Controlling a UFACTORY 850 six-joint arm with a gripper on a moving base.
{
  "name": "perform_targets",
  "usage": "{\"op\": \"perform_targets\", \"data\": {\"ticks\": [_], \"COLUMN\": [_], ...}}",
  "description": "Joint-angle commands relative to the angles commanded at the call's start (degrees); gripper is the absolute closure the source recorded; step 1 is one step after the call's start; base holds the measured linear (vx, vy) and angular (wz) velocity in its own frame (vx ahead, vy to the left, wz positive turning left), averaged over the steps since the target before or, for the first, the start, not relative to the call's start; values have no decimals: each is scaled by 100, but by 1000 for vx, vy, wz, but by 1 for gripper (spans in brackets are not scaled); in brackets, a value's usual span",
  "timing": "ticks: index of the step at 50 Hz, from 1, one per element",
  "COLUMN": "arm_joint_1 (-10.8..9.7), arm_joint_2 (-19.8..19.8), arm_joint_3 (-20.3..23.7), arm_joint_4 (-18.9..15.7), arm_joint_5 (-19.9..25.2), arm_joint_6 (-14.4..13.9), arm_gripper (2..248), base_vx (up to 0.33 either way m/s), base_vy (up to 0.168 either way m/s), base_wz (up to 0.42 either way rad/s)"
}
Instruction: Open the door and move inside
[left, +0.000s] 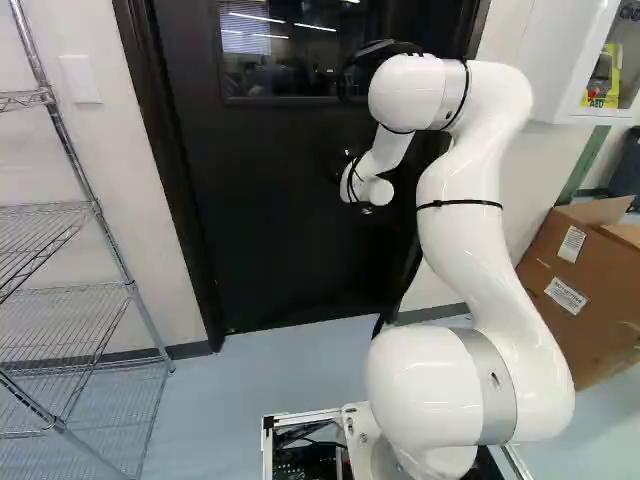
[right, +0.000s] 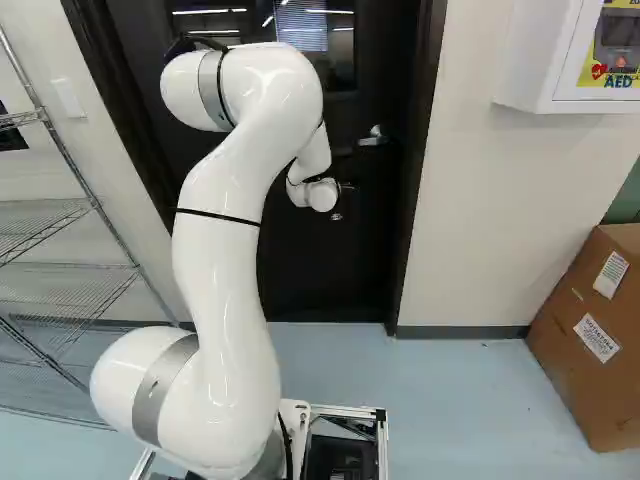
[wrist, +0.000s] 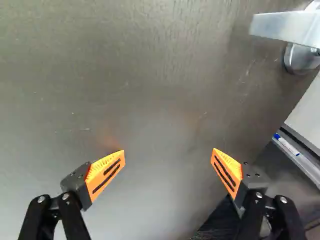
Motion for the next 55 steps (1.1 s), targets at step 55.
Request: {"op": "perform_targets", "data": {"ticks": [55], "arm_joint_1": [319], "arm_joint_2": [-1544], "arm_joint_3": [-2234], "arm_joint_4": [-445], "arm_joint_5": [0], "arm_joint_6": [0], "arm_gripper": [3], "base_vx": [0], "base_vy": [0], "base_wz": [0]}}
